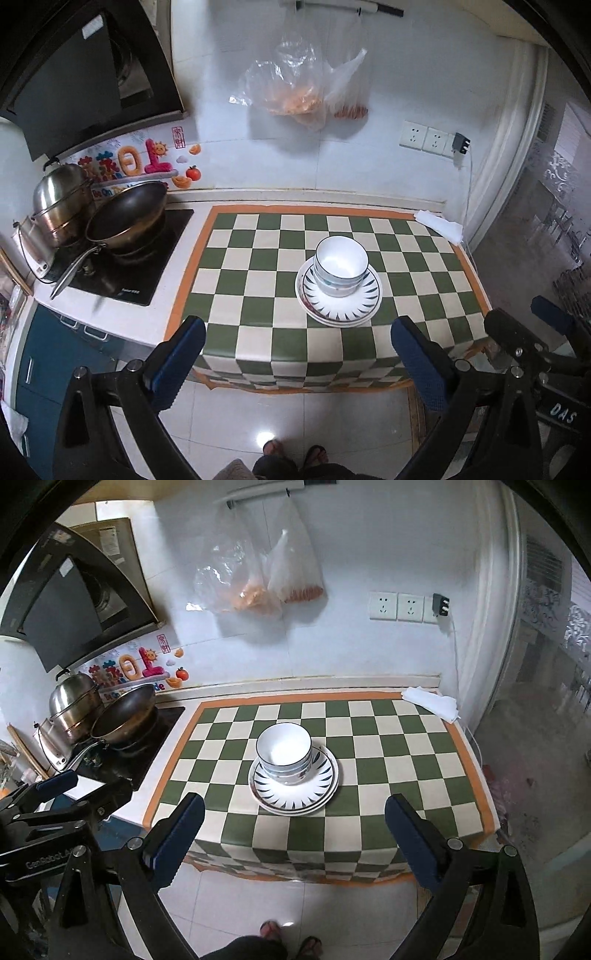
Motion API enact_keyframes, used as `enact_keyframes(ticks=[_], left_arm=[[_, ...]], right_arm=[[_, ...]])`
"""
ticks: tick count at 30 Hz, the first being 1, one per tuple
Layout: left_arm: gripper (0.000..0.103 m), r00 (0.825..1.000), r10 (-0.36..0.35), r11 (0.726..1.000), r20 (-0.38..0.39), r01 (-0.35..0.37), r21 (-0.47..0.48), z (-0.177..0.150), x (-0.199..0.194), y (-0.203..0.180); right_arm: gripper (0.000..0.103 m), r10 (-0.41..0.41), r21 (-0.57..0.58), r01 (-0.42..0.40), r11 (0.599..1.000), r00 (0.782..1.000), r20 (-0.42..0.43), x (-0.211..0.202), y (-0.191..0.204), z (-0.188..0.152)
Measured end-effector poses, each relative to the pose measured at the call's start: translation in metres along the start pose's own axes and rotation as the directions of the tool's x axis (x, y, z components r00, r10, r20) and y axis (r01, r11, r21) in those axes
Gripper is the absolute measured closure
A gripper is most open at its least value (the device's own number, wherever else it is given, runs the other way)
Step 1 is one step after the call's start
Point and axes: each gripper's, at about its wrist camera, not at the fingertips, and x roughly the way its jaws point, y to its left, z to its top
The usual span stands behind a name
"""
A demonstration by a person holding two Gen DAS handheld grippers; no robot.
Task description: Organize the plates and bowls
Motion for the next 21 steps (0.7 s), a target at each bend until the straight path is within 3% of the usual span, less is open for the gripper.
enact_keyframes(ticks=[10,21], left_arm=[[0.0,1.0,0.002,1.0,0.01,-0.003,0.021,-0.03,-0.047,0.014],[0.0,0.999,0.023,1.0,0.035,-0.024,0.011,-0.042,-0.065,0.034]], right_arm=[[0.002,-0.037,0.002,0.037,0.999,0.997,0.062,-0.067,0.019,-0.024],[0.002,-0.053,-0.021,0.054,0.998,0.996,0.07,-0.082,0.044,-0.034]])
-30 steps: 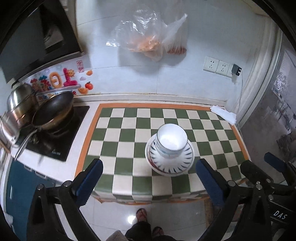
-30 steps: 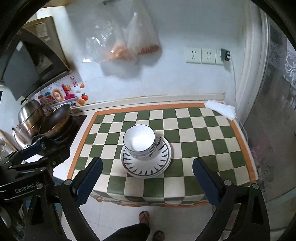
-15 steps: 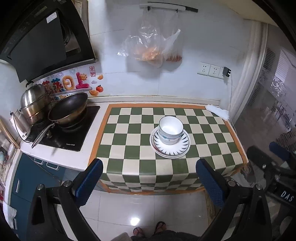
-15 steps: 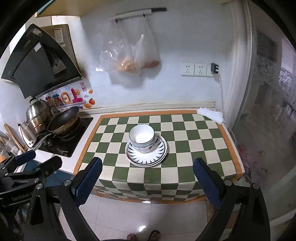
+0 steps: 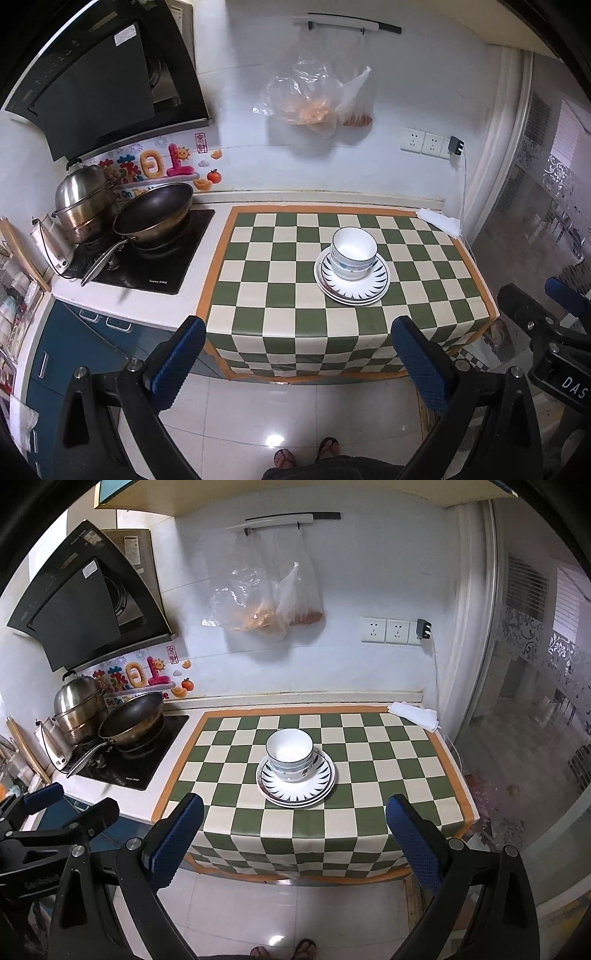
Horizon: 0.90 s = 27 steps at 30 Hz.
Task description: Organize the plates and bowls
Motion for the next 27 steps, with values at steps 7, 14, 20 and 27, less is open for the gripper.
enact_keyframes(ticks=[7,14,20,27], left_arm=[[0.0,1.0,0.004,1.0,0.016,-0.004,0.003,-0.002,-0.009,0.01],[0.0,1.0,-0.002,1.0,0.024,0.002,-0.003,-0.003,-0.013,0.015],[0.0,1.0,-0.005,1.0,0.015,0.005,-0.005,-0.005,-0.013,0.015],[0.0,1.0,-0.008,1.0,0.009,0.008,-0.012,-0.007,-0.014,0.016]], right_arm=[[0.002,0.005,0.0,-0.005,1.0,1.0,-0.002,0.0,0.002,-0.001],[0.002,0.002,0.0,-0.002,1.0,1.0,-0.002,-0.001,0.004,-0.003],[0.002,0.001,-0.001,-0.001,1.0,1.0,-0.002,-0.002,0.006,-0.005],[0.002,0.0,-0.002,0.0,1.0,1.0,-0.008,-0.004,0.009,-0.009]])
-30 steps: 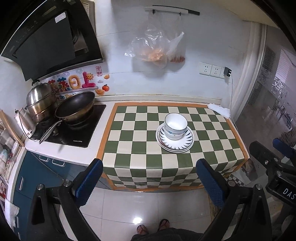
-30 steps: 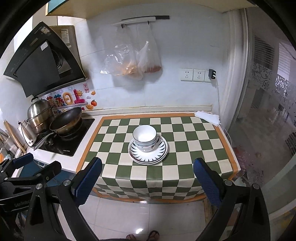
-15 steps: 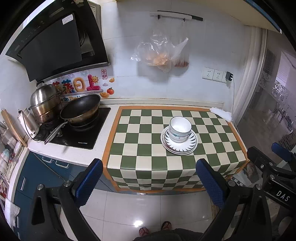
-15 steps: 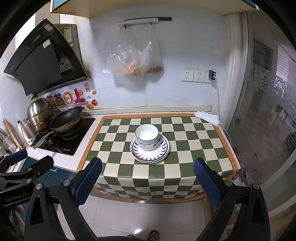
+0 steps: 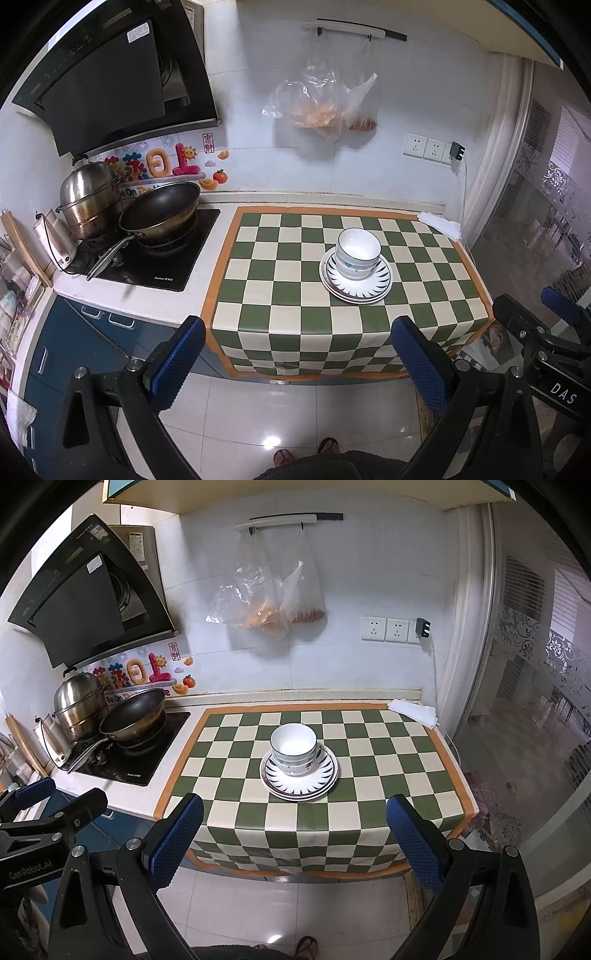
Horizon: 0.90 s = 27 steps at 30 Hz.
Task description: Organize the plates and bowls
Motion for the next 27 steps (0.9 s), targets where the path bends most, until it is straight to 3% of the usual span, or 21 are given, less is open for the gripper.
enact_keyframes(ticks=[27], left_arm=[[0.0,1.0,-0.002,1.0,-0.013,0.002,-0.001,-0.011,-0.004,0.004]], right_arm=[[0.002,-0.006,-0.003,0.006,1.0,1.0,-0.009,-0.004,-0.004,-0.017]])
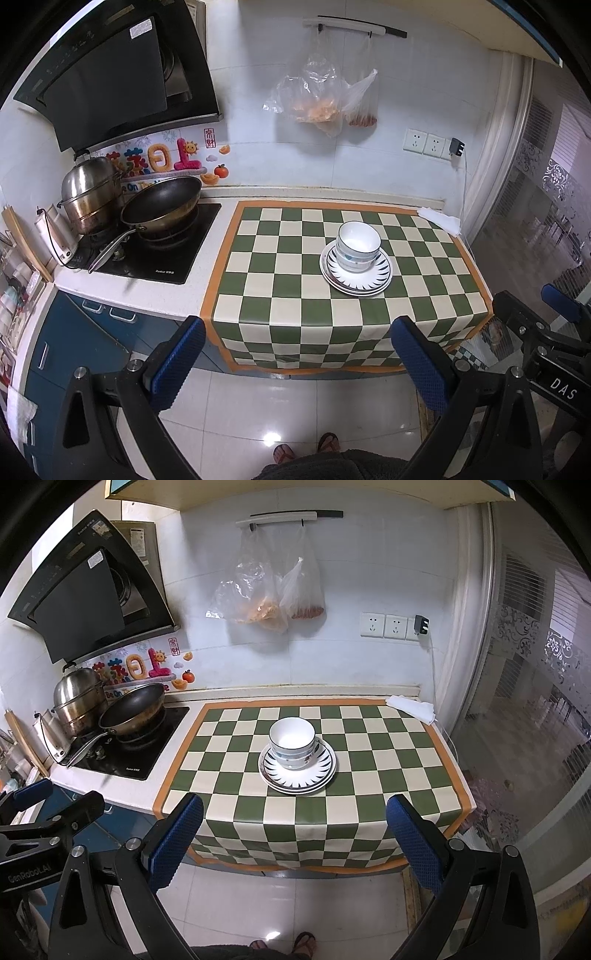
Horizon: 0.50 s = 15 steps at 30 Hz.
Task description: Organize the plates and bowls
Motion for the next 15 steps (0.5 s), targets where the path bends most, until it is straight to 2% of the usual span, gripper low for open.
enact_keyframes(ticks=[15], left_arm=[[0.0,1.0,-0.003,1.0,-0.01,0.003,-0.003,-0.0075,-0.0015,-0.001]], right_arm=[[0.002,-0.008,-0.009,0.008,1.0,1.0,-0.012,-0.0015,-0.0072,-0.0031]])
